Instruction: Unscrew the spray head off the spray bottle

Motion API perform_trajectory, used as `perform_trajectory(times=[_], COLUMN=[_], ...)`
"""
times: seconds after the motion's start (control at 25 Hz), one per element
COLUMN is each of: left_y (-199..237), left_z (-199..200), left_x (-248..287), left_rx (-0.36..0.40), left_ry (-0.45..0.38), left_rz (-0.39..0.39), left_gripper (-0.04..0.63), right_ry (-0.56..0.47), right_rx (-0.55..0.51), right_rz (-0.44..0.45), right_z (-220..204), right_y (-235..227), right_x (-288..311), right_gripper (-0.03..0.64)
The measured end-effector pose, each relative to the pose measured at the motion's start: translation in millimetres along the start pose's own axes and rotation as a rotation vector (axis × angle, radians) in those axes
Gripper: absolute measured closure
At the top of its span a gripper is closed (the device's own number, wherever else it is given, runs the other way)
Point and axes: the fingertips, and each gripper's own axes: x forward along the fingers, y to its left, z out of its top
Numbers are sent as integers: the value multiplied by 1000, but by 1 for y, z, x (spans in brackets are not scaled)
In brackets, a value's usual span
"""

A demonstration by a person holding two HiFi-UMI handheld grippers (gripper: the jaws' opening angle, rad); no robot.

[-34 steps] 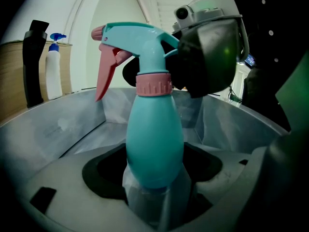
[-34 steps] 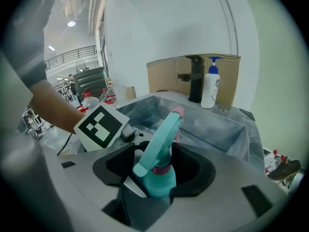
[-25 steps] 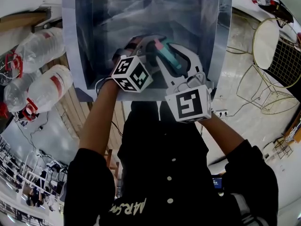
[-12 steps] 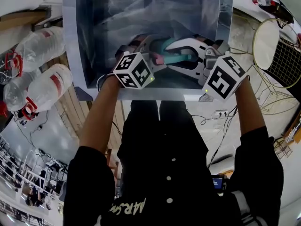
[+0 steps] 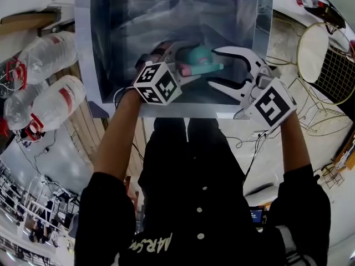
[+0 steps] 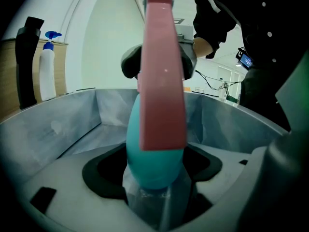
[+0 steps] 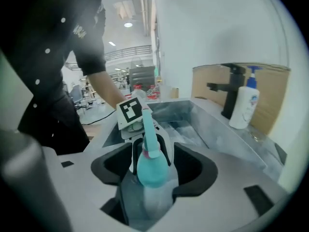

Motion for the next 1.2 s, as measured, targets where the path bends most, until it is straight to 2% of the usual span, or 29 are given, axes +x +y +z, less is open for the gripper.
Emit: perform_trajectory(times=[0.08, 0.2, 0.28, 0.36, 0.6, 0.88, 1.2], left_y=[0, 0, 0, -1, 1, 0, 3], left_z=[0, -1, 0, 0, 1, 2, 1], left_x=[0, -1, 0, -1, -1, -2, -1], left_rx=[-3, -6, -9, -9, -13, -18, -24], left_ry=[-4, -8, -20, -43, -67, -75, -65], left_rz=[2, 4, 5, 4, 15, 20, 37], left_gripper=[218, 218, 218, 218, 219, 219, 219], right_ry=[29, -14, -13, 33, 18, 53, 67], right_rx=[97, 244, 324, 380, 482, 525, 511], right_rz=[-131, -288, -293, -277, -349, -435, -485], right_z=[-5, 2, 6, 5, 5, 5, 3], right_y=[-3, 5, 25, 42, 32, 29, 26], right_x=[-18, -33, -28, -13, 13, 17, 19], right_gripper=[333, 345, 357, 367, 364, 350, 345])
